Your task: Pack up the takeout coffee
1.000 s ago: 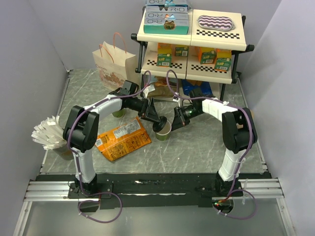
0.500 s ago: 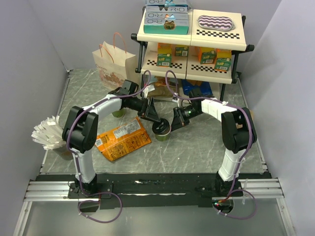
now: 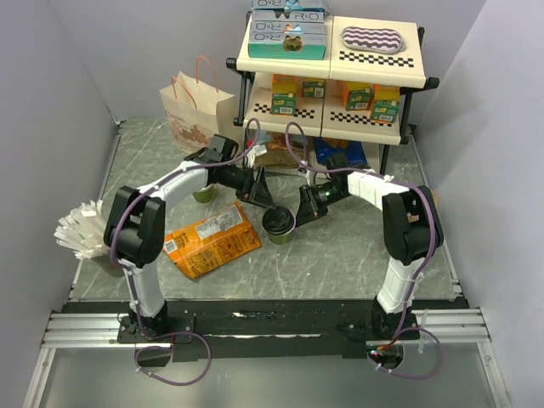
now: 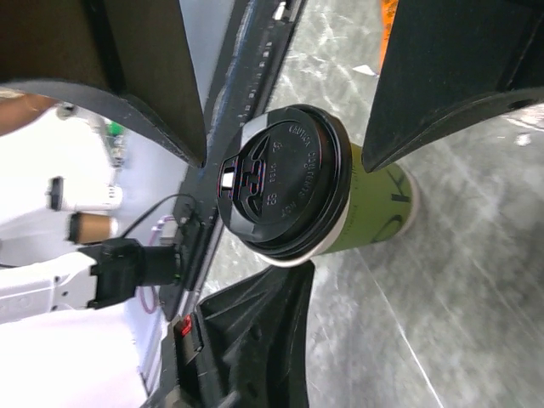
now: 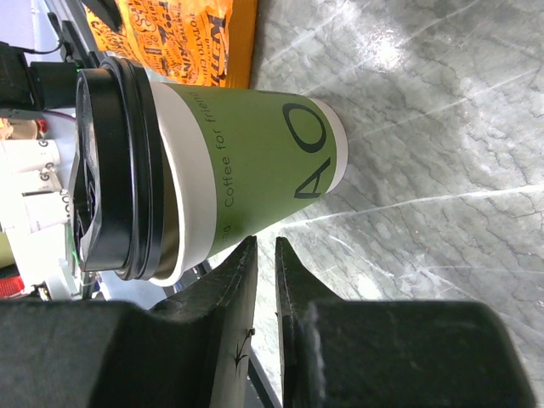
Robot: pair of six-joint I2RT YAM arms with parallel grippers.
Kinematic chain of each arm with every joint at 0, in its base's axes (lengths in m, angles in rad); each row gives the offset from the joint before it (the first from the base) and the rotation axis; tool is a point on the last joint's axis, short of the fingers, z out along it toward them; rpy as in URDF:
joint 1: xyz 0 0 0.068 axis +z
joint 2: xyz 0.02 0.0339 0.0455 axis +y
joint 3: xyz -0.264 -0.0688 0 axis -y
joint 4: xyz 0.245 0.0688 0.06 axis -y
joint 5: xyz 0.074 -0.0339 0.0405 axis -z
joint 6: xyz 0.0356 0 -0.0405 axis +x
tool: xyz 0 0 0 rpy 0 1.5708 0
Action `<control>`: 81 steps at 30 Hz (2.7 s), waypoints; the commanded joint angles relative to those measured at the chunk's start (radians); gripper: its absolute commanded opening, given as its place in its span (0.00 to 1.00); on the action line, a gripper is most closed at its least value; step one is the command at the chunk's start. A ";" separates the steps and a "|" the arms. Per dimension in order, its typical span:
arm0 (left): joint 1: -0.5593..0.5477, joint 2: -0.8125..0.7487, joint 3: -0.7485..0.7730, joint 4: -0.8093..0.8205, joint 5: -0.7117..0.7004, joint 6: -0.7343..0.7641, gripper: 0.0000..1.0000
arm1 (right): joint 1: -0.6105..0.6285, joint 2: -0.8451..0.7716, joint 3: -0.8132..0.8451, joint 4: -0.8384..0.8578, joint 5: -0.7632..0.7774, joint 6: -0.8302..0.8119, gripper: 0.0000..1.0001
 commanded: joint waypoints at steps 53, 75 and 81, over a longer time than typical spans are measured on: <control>-0.178 0.007 0.188 -0.421 0.029 0.533 0.75 | 0.074 -0.011 -0.061 0.006 -0.135 0.147 0.21; -0.187 0.051 0.238 -0.360 0.038 0.473 0.76 | 0.080 0.010 -0.055 0.037 -0.124 0.194 0.22; -0.187 0.051 0.204 -0.303 0.043 0.456 0.77 | 0.080 0.017 -0.058 0.048 -0.124 0.203 0.22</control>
